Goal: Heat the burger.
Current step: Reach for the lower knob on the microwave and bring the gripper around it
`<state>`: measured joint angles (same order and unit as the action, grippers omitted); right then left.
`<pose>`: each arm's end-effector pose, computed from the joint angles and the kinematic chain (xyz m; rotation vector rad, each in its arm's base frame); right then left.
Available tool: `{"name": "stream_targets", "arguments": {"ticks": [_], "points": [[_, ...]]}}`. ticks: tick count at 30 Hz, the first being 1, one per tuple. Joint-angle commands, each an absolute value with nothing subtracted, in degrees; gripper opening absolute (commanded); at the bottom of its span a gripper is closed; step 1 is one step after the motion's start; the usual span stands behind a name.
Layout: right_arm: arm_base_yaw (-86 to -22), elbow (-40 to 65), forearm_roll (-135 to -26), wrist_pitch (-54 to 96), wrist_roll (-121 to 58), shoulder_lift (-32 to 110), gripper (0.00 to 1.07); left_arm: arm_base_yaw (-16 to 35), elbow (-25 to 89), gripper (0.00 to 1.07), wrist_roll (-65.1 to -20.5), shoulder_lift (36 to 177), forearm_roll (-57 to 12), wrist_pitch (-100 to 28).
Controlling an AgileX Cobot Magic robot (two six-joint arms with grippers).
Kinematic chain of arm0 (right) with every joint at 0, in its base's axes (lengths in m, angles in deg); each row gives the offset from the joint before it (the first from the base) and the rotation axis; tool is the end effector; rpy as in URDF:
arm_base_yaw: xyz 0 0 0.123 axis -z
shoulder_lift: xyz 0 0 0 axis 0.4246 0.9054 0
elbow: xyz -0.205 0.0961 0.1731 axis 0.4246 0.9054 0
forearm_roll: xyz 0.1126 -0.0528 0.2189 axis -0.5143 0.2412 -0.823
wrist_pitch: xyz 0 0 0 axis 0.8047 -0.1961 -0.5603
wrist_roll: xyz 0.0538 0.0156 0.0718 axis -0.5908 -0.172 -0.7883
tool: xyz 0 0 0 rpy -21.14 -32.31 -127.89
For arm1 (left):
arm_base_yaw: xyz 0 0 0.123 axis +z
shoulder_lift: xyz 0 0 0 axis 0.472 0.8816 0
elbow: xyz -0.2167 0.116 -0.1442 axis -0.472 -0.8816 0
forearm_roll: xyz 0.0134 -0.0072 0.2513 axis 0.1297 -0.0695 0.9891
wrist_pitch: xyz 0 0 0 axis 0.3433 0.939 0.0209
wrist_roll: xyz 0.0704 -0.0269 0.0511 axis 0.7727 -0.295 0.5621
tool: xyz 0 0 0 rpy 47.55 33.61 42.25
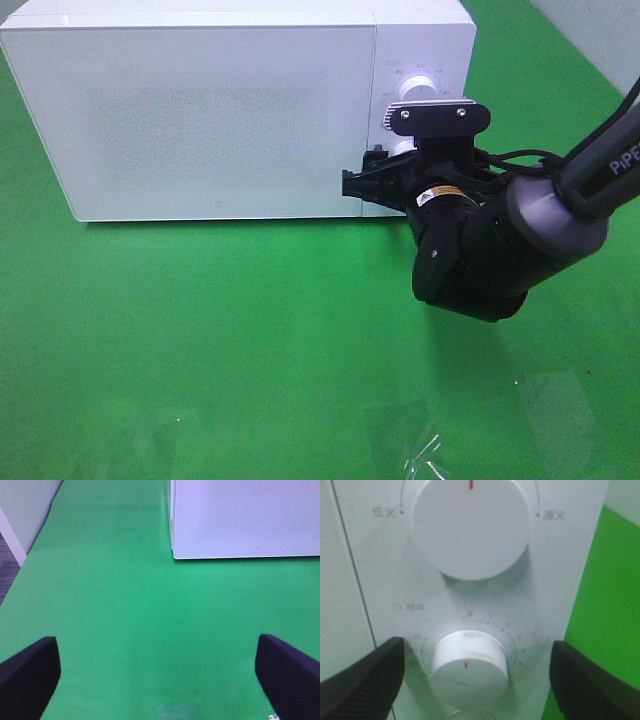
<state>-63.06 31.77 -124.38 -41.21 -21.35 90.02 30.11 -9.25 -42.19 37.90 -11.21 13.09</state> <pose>0.3221 0.1783 0.1177 0.0458 1.6869 0.0025 -0.0061 -0.0045 0.2799 0.0452 2.0250 0.0062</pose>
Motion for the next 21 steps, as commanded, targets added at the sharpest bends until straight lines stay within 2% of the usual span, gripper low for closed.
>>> {"name": "stream_targets", "arguments": {"ticks": [1,4,6,7,8,9,10,11,12,13,14,15,16,17,18,21], "points": [[-62.8,31.3,-122.9,-41.5,-21.7,90.0,0.74,30.1,-9.5,0.98,-42.2,36.8,-11.1,12.3],[-62.8,31.3,-122.9,-41.5,-21.7,90.0,0.73,30.1,-9.5,0.98,-42.2,36.8,-11.1,12.3],[-62.8,31.3,-122.9,-41.3,-21.8,90.0,0.65,30.1,-9.5,0.98,-42.2,36.8,-11.1,12.3],[-62.8,31.3,-122.9,-41.3,-21.8,90.0,0.65,30.1,-9.5,0.98,-42.2,36.8,-11.1,12.3],[-62.8,31.3,-122.8,-40.2,-22.2,90.0,0.59,30.1,-9.5,0.98,-42.2,36.8,-11.1,12.3],[-62.8,31.3,-122.8,-40.2,-22.2,90.0,0.59,30.1,-9.5,0.98,-42.2,36.8,-11.1,12.3],[-62.8,31.3,-122.8,-39.2,-22.8,90.0,0.51,30.1,-9.5,0.98,-42.2,36.8,-11.1,12.3],[-62.8,31.3,-122.8,-39.2,-22.8,90.0,0.51,30.1,-9.5,0.98,-42.2,36.8,-11.1,12.3],[-62.8,31.3,-122.7,-38.9,-23.0,90.0,0.42,30.1,-9.5,0.98,-42.2,36.8,-11.1,12.3],[-62.8,31.3,-122.7,-38.9,-23.0,90.0,0.42,30.1,-9.5,0.98,-42.2,36.8,-11.1,12.3],[-62.8,31.3,-121.9,-38.9,-23.0,90.0,0.29,30.1,-9.5,0.98,-42.2,36.8,-11.1,12.3],[-62.8,31.3,-121.9,-38.9,-23.0,90.0,0.29,30.1,-9.5,0.98,-42.2,36.8,-11.1,12.3],[-62.8,31.3,-120.8,-38.9,-23.0,90.0,0.21,30.1,-9.5,0.98,-42.2,36.8,-11.1,12.3],[-62.8,31.3,-120.8,-38.9,-23.0,90.0,0.21,30.1,-9.5,0.98,-42.2,36.8,-11.1,12.3],[-62.8,31.3,-119.7,-39.0,-23.0,90.0,0.12,30.1,-9.5,0.98,-42.2,36.8,-11.1,12.3],[-62.8,31.3,-119.6,-39.7,-23.0,90.0,0.06,30.1,-9.5,0.98,-42.2,36.8,-11.1,12.3]]}}
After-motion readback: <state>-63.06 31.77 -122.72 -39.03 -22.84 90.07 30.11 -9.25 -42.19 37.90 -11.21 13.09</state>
